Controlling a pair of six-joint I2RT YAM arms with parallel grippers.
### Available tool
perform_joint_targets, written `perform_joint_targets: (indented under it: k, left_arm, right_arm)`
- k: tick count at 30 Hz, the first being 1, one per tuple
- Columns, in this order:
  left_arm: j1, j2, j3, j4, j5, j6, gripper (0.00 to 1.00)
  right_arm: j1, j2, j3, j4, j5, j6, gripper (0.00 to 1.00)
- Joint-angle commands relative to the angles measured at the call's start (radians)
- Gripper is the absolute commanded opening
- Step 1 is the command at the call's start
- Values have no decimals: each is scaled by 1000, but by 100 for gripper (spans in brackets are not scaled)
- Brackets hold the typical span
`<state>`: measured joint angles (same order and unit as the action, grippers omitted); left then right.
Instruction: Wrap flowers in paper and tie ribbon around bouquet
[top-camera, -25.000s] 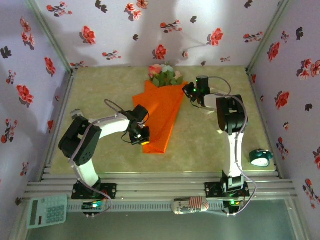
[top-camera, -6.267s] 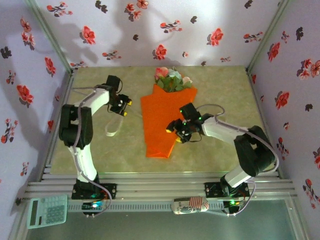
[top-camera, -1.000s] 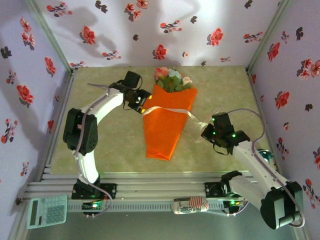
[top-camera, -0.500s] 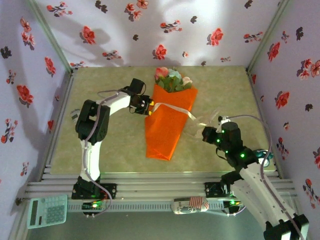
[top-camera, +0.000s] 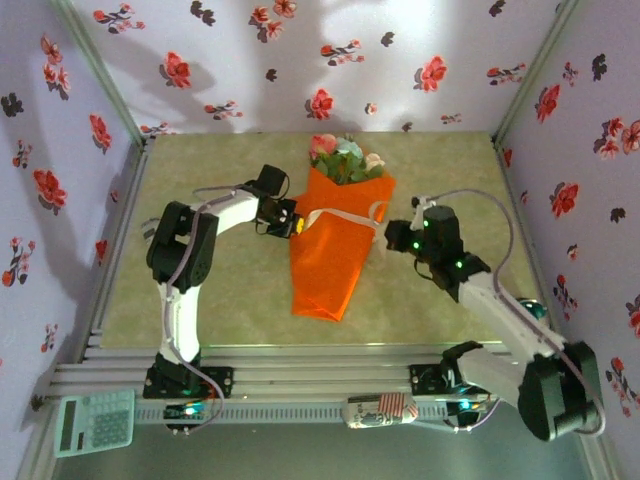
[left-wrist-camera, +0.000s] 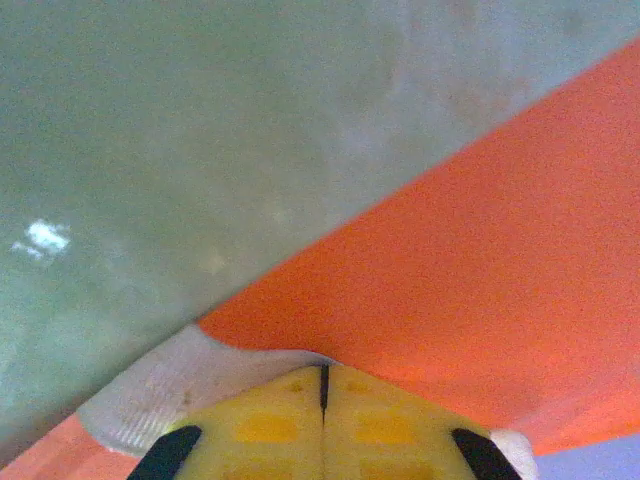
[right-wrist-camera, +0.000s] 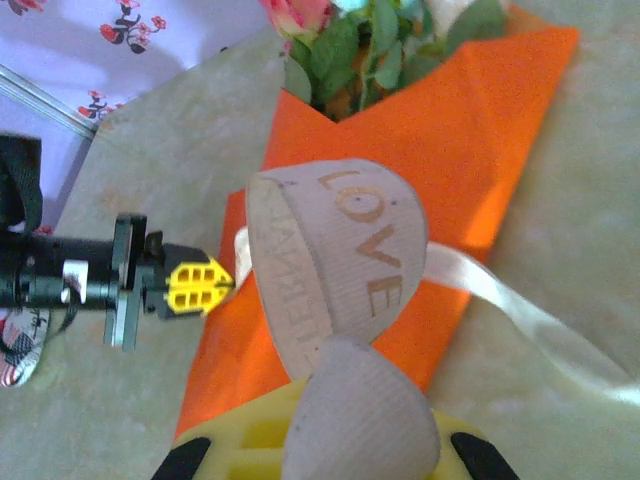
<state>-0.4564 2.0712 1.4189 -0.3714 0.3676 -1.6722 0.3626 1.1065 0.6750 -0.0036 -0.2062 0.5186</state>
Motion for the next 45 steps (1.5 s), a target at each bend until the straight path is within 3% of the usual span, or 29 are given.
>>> perform_joint_targets:
  k: [1,3,6,9,12,14,21,25,33,43,45]
  left_arm:
    - [-8,-80,-12,-66,-14,64,4]
    - [-8,-106,-12,-99,-22,84,4]
    - [-8,-144,-26,-139,-27,88,17]
    - [-10,-178,-37,-179,-33,69,19]
    - [-14,-191,-35,-171,-39,-4,46]
    - [-23,-166,-14,-118,-26,-71,52]
    - [-87,-37,121,-73,-56,-327,57]
    - [-89,51,232,-128,-75,-339,58]
    - [-81,114,265,-179,-90,-291,49]
    - [-77,94,248,-131,-85,-216,0]
    - [-80,59,221,-125,-79,-192,0]
  right_arm:
    - [7,120,114,69,-26,-37,0]
    - [8,196,173,53,-42,-37,0]
    - [7,273,226,38,-53,-24,0]
    - [9,307,252,31,-55,-12,0]
    - [10,318,256,35,-55,-9,0]
    - [10,321,258,39,-59,-9,0]
    - [18,332,262,43,-70,0,0]
    - [18,346,264,63,-85,6,0]
    - [13,424,323,70,-95,11,0]
    - [9,549,419,69,-113,6,0]
    - [9,576,440,70,-116,3,0]
